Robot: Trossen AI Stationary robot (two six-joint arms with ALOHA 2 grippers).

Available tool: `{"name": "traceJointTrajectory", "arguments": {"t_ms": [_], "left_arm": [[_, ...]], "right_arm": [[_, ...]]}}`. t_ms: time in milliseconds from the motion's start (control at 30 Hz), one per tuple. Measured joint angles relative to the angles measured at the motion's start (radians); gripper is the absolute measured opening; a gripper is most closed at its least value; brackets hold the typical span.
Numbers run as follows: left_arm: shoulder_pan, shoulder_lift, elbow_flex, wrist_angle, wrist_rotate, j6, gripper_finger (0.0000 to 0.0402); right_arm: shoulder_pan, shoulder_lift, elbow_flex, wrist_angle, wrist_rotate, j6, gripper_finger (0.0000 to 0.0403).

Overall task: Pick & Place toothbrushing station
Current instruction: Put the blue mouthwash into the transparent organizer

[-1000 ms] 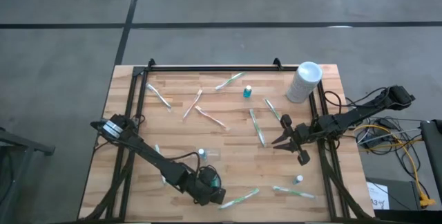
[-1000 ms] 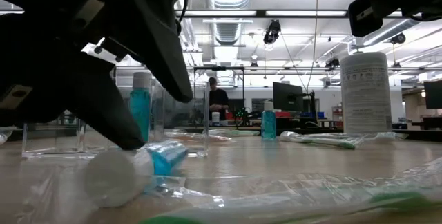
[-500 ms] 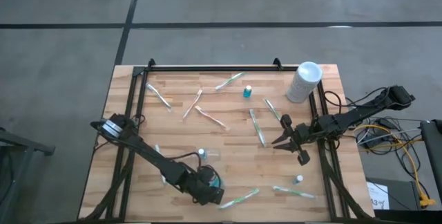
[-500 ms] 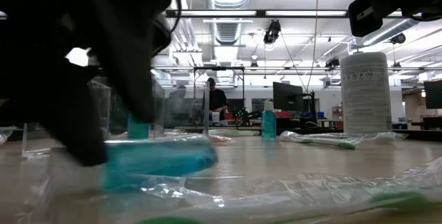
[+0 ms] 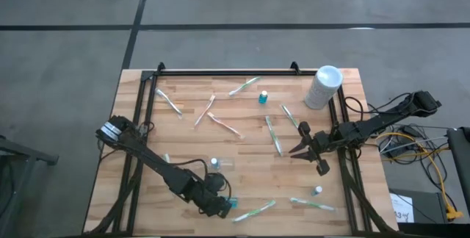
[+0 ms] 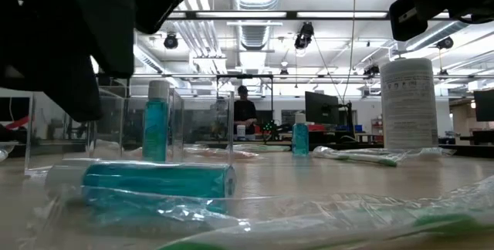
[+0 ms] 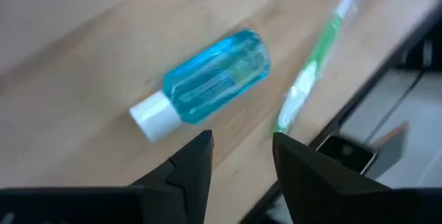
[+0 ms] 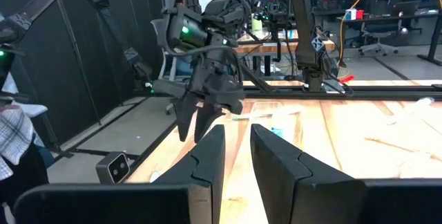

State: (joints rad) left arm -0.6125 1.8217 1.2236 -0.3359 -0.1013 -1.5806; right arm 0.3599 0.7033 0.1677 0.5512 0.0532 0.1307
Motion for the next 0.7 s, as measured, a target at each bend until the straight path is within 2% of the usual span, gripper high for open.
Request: {"name": "traceJointTrajectory", "arguments": {"t_ms": [233,367,533,700], "left_arm": [[-0.022,-0.014,0.000,-0.040,-0.013,0.528,0.0156],[-0.040,-0.014,0.000,-0.050,-0.082,0.789,0.0156],[-0.066,-0.014,0.000,-0.055,-0.213,0.958,0.0156],[-0.076,-0.014,-0.008,-0.088,-0.232,1.008,0.0156]], "right_arm": [[0.000,0.000,0.000,0.000,0.000,0.000,0.0068],[0.000,0.000,0.000,-0.001,0.000,0.000,0.0068],[0.000,0.000,0.000,0.000,0.000,0.000,0.0068],[0.000,0.000,0.000,0.000,0.000,0.000,0.0068]]}}
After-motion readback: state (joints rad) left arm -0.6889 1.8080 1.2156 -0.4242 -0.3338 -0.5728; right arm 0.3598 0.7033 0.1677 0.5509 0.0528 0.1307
